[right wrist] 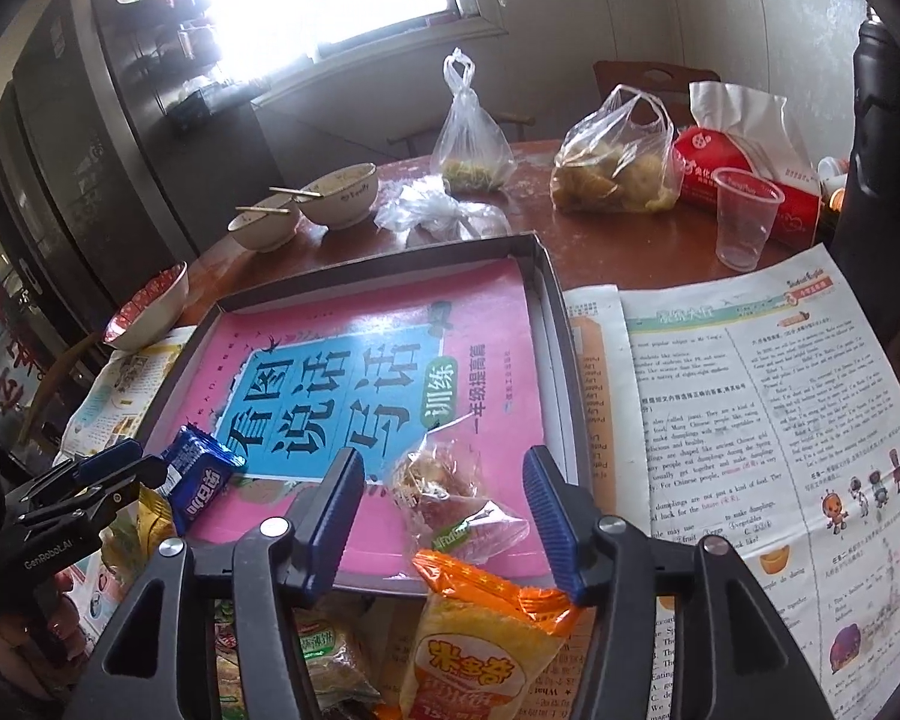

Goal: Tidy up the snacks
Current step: 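Lower the blue packet into the tray and open the left gripper, then move the left gripper back to the snack pile and close on the Snickers bar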

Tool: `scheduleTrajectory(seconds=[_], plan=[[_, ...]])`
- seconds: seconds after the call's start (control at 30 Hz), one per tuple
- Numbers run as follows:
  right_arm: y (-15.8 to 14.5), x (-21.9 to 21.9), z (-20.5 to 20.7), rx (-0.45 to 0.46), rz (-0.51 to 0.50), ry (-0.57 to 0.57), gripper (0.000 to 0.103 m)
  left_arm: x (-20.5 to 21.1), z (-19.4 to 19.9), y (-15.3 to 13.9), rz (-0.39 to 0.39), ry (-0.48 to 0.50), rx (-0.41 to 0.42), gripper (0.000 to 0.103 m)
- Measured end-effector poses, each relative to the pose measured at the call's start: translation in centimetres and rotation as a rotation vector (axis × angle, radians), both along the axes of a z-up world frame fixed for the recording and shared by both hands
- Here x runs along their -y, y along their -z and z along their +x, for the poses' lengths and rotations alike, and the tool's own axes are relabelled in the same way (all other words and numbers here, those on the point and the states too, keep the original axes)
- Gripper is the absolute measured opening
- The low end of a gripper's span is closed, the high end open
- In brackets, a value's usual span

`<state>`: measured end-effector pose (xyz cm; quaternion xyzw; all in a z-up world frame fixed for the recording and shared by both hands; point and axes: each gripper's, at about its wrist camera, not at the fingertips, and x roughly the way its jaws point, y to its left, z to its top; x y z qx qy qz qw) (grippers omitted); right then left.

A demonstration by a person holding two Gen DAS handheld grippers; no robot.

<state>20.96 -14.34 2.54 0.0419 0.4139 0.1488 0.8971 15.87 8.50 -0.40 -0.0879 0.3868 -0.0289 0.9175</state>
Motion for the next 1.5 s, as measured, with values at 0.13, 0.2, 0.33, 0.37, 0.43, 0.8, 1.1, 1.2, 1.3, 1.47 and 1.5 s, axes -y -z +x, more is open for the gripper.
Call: scheduleTrajectory(seconds=[0.13,0.2,0.33,0.37,0.43,0.8,1.1,1.2,1.3,1.47,1.5], plan=[[-0.9,0.0,-0.4,0.042,0.010,0.001,0.058,-0.2,-0.5,-0.7,-0.003,-0.011,0.024,0.067],[-1.3,0.1,-0.7,0.061,0.017,-0.001,0.060,-0.3,-0.7,-1.1,-0.003,-0.020,0.034,0.068],[-2.1,0.0,-1.1,0.095,0.017,-0.004,0.063,-0.6,-1.0,-1.8,-0.006,-0.036,0.053,0.069],[-2.2,0.0,-1.2,0.100,0.015,-0.005,0.063,-0.7,-1.2,-1.9,-0.008,-0.040,0.059,0.069],[-2.5,-0.1,-1.4,0.113,0.016,-0.008,0.064,-0.9,-1.4,-2.3,-0.010,-0.047,0.071,0.069],[-3.9,-0.5,-2.9,0.176,0.026,-0.026,0.072,-0.9,-3.0,-4.3,-0.017,-0.063,0.131,0.079],[-4.6,-0.1,-3.7,0.197,0.042,-0.035,0.077,-0.9,-4.3,-5.6,-0.038,-0.065,0.154,0.080],[-5.1,0.1,-4.0,0.209,0.052,-0.033,0.077,-0.9,-4.9,-6.1,-0.035,-0.063,0.163,0.080],[-5.6,0.4,-4.5,0.220,0.060,-0.035,0.077,-0.7,-5.5,-6.6,-0.031,-0.057,0.173,0.080],[-6.1,0.7,-5.2,0.231,0.061,-0.035,0.078,-0.6,-6.2,-7.2,-0.025,-0.054,0.178,0.080],[-6.2,0.7,-5.3,0.233,0.063,-0.035,0.078,-0.6,-6.4,-7.3,-0.021,-0.055,0.177,0.080]])
